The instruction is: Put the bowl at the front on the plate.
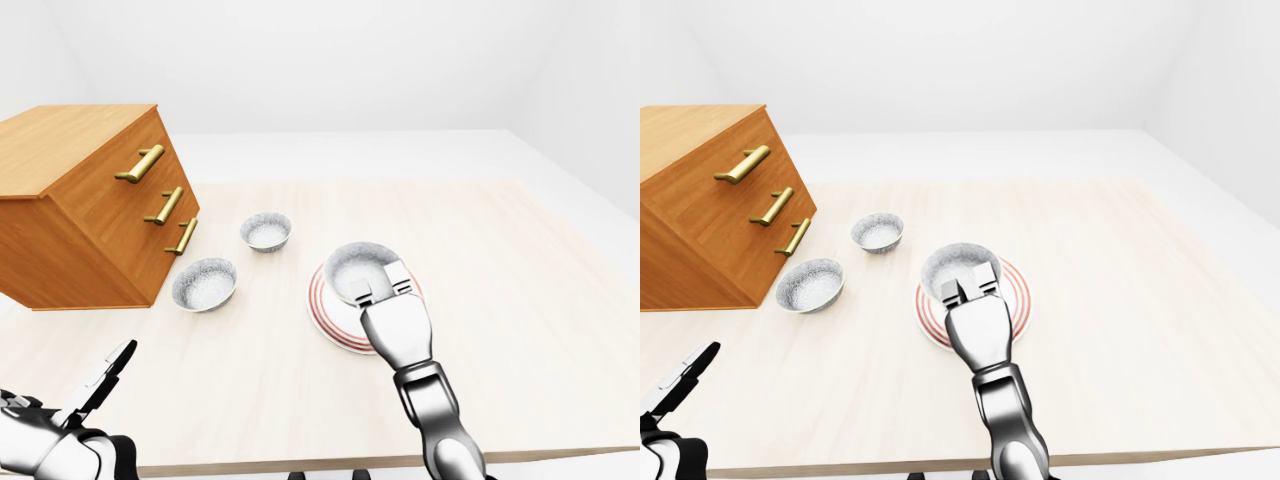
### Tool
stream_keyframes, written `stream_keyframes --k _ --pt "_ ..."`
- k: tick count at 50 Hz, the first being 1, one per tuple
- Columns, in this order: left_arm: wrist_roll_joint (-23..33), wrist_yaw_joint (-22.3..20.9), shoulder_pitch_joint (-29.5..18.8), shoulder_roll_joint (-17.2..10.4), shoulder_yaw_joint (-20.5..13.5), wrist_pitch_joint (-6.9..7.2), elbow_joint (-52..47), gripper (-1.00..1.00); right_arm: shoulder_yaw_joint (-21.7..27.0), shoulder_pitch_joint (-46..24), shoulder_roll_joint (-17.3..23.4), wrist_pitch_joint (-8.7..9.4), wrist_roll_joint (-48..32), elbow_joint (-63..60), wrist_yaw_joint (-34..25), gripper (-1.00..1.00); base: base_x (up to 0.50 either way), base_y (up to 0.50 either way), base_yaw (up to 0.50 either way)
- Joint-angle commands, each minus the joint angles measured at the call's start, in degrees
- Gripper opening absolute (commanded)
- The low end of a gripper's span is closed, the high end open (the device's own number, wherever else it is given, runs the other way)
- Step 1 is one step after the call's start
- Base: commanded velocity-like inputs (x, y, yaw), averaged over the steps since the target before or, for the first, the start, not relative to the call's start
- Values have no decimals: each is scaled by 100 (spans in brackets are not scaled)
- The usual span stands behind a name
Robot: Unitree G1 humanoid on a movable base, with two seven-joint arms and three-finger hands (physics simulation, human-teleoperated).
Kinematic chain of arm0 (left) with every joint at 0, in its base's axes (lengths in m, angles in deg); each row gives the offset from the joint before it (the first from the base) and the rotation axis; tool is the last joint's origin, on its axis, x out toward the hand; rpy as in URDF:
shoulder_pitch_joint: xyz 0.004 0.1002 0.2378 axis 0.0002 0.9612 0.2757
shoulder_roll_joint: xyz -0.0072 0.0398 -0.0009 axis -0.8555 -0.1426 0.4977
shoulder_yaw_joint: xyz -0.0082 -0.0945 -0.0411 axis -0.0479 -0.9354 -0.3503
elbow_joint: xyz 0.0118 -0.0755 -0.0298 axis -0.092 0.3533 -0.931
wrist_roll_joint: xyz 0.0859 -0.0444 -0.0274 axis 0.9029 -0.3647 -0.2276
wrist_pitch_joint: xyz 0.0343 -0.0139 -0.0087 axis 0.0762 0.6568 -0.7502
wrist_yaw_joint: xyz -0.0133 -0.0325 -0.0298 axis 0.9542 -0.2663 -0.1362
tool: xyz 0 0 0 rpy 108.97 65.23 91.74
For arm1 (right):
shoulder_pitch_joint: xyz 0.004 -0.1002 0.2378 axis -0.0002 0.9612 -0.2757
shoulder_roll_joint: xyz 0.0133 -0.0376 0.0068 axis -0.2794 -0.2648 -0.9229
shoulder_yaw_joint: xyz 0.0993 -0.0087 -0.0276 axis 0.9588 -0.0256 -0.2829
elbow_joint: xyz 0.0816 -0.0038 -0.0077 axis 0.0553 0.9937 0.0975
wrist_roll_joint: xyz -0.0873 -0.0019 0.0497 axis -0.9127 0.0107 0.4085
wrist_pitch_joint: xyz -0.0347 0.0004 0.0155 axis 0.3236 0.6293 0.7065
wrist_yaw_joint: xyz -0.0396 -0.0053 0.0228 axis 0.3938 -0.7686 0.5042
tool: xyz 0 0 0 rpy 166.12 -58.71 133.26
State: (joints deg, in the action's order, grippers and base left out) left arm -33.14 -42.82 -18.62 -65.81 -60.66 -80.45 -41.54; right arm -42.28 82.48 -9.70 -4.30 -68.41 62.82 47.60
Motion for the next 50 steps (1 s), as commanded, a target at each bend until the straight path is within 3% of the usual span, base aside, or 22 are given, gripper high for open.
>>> stream_keyframes --k 1,14,17,22,23,25,26,27,28,38,39,41,50 --pt "8 -7 4 22 -26 36 -50 100 140 57 -188 0 0 -128 178 -100 0 0 0" --pt "9 -8 4 24 -28 37 -50 100 140 57 -188 0 0 -128 178 -100 0 0 0" --pt "2 -8 24 33 -35 112 -144 100 139 36 -167 0 0 -73 192 -100 0 0 0" --pt "17 -27 22 46 -43 84 -119 100 87 27 -24 0 0 95 157 -100 0 0 0" --pt "56 -10 -40 33 -17 -38 56 100 174 47 -89 0 0 176 245 -100 0 0 0" --pt "31 -1 2 25 -13 20 -30 100 224 82 -115 0 0 197 264 -100 0 0 0" --pt "38 1 -2 24 -9 7 -15 100 93 42 103 0 0 273 131 -100 0 0 0" --pt "62 2 -30 19 9 -66 81 100 -279 -123 670 0 1 454 -107 -100 0 0 0" --pt "62 2 -35 11 20 -86 109 100 -393 -168 685 0 0 443 -188 -100 0 0 0" --pt "44 2 5 22 0 34 -57 100 96 -24 96 0 0 574 147 -100 0 0 0" --pt "67 2 -30 19 15 -65 64 100 216 -41 -45 0 8 638 254 -100 0 0 0" --pt "50 2 -29 6 19 -100 100 100 388 -63 -197 0 32 718 400 -100 0 0 0" --pt "24 2 -12 -2 10 -81 63 100 721 59 -440 0 685 423 808 -100 0 0 0"
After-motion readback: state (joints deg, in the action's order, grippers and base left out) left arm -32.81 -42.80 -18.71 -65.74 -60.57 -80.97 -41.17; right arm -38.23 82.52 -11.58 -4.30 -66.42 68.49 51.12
